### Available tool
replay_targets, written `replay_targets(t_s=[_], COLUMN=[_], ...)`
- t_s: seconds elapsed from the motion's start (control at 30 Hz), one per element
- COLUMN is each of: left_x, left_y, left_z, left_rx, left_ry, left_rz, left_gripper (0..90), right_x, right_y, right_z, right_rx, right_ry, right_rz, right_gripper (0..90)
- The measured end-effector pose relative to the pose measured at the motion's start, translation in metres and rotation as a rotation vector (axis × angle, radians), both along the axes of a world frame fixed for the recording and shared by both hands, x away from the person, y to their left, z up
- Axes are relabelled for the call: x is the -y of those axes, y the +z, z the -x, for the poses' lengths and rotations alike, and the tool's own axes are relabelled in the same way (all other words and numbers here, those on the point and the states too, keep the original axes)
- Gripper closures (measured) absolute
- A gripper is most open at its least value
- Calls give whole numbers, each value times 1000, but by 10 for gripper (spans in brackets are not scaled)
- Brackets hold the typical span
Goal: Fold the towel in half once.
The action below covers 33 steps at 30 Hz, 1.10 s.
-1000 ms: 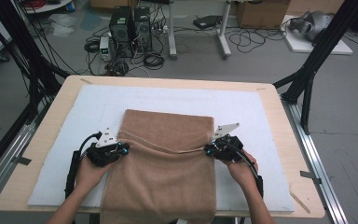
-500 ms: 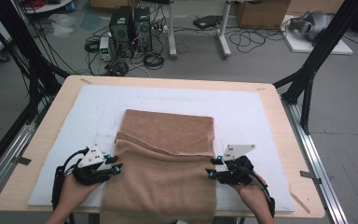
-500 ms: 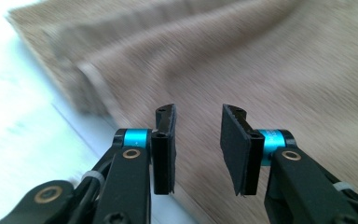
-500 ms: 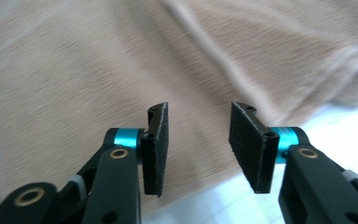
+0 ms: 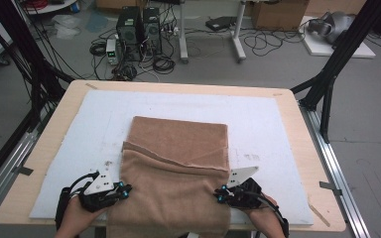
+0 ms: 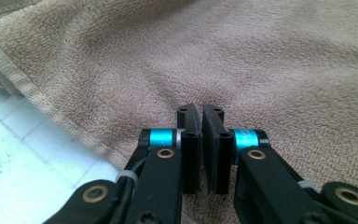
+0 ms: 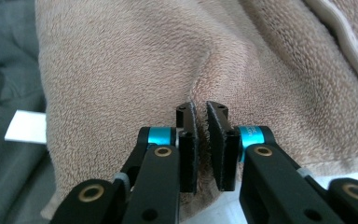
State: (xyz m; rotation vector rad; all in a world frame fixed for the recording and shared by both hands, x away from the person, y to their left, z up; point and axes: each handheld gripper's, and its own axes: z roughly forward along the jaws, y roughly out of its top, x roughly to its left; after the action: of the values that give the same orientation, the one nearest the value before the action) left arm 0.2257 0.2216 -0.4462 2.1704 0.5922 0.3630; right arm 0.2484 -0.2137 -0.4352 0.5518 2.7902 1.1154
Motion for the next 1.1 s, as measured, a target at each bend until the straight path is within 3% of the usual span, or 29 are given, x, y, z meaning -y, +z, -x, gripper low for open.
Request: replay_targets(t_s=[0.17, 0.33, 0.43, 0.5, 0.63, 0.83, 0.9, 1.1], left_x=[-10, -18, -21, -23, -26, -21, -16, -6], left_y=[12, 19, 20, 22, 24, 22, 18, 6], left_z=[25, 50, 59, 59, 44, 2, -9, -33], left_rx=[20, 13, 9, 3, 25, 40, 29, 24], left_ry=[-19, -43, -51, -40, -9, 59, 68, 106], left_rz=[26, 43, 48, 64, 72, 100, 93, 40], left_gripper=[864, 864, 847, 748, 717, 712, 701, 664], right_x=[3, 6, 8, 11, 13, 8, 6, -1], right_y=[10, 19, 22, 23, 23, 22, 23, 12], right_z=[21, 45, 51, 49, 37, 1, -8, -22], right_rx=[9, 40, 30, 37, 52, 90, 78, 74], right_ry=[30, 56, 54, 36, -19, -94, -98, -103], right_rz=[-37, -51, -80, -95, -80, -54, -82, -14], right_gripper=[838, 827, 758, 691, 642, 624, 617, 583])
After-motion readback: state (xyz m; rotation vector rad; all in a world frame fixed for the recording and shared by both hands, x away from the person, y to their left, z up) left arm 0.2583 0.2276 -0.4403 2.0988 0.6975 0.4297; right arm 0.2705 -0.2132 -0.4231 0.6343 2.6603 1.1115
